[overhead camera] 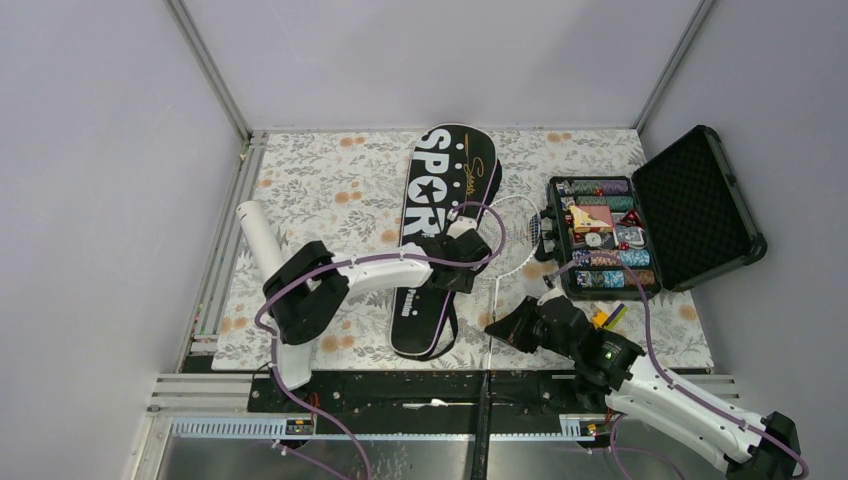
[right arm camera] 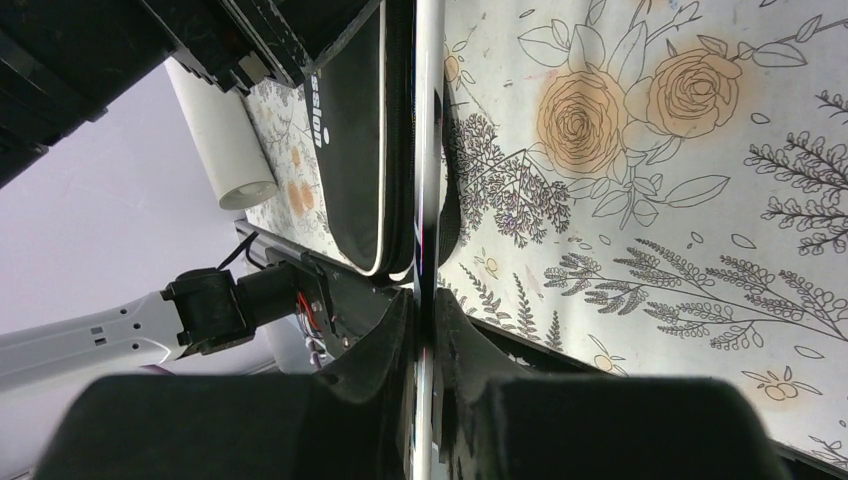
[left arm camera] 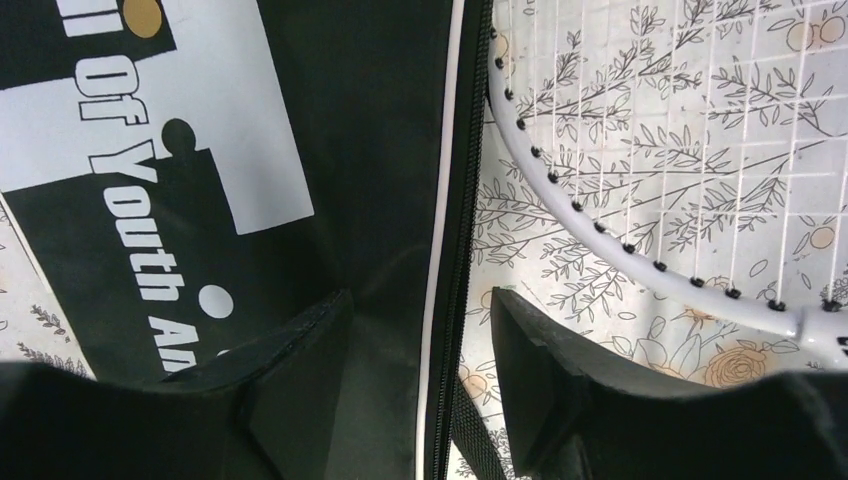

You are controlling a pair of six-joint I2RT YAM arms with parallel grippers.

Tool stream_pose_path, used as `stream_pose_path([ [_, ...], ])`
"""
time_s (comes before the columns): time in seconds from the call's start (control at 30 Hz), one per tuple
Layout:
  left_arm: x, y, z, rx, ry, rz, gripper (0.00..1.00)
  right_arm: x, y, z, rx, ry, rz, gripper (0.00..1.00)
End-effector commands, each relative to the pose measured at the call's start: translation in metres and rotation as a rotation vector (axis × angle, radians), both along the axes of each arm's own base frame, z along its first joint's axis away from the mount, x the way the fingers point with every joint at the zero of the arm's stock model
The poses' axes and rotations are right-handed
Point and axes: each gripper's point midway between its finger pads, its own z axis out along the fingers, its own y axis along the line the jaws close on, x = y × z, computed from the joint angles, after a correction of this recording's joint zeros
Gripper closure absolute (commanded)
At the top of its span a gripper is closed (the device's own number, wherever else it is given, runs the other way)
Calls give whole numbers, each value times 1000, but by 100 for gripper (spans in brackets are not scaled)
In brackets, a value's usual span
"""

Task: Pack up the badminton gear

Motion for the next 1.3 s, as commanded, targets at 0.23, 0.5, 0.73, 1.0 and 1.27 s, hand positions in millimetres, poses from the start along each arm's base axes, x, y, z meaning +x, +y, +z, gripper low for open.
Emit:
stream_pose_path([
  [0.23, 12, 4, 8, 53, -22, 50, 60, 0, 8, 28, 96, -60, 30, 100],
  [0.5, 14, -2, -2, 57, 7, 41, 90, -1, 6, 33, 92, -65, 30, 100],
  [0.73, 13, -1, 24, -14, -33, 47, 100, -3, -8, 37, 51, -78, 2, 100],
  [1.0, 7, 1, 56, -131, -76, 54, 100, -5, -6, 45, 88, -76, 0, 100],
  [1.27, 3, 6, 70, -170, -90, 51, 100, 0, -2, 54, 113, -102, -5, 100],
])
